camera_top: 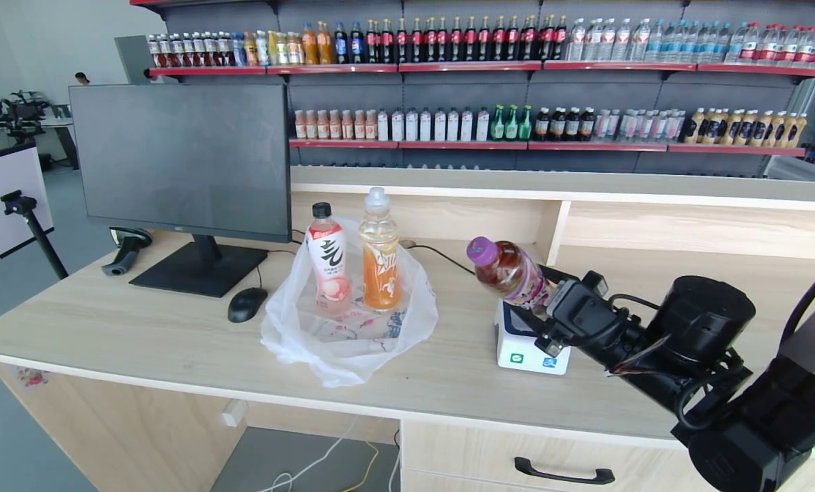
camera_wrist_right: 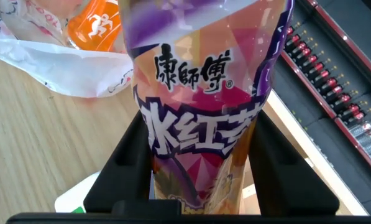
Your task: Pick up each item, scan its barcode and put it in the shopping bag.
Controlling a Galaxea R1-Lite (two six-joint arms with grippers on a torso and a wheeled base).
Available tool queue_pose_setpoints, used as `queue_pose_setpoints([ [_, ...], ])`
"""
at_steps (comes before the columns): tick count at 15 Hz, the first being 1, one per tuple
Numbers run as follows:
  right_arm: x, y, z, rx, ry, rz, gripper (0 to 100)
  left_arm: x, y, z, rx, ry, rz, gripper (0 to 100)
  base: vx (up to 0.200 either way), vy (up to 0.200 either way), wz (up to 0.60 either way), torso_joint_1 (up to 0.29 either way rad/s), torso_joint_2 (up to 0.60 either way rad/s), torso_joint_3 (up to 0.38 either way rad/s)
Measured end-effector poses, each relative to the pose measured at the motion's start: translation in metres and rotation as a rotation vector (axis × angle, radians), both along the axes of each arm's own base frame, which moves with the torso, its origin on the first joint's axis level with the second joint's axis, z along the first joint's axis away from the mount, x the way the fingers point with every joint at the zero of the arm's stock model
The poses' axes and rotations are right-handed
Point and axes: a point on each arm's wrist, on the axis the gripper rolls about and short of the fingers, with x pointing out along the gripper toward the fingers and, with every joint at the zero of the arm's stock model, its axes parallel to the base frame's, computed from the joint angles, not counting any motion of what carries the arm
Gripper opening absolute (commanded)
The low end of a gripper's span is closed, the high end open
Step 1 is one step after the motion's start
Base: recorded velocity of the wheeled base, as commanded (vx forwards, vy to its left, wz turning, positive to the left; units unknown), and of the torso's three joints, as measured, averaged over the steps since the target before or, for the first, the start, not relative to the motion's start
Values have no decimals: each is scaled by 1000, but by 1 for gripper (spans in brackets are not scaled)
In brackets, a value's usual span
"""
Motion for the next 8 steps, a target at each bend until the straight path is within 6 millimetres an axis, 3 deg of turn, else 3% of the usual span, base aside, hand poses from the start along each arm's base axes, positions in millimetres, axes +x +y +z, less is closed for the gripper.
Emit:
queue_pose_setpoints([
  [8,-1,0,-1,-16,-6,-1,0,0,0,0,0,0,0,100,0,0,0,0,0,0],
])
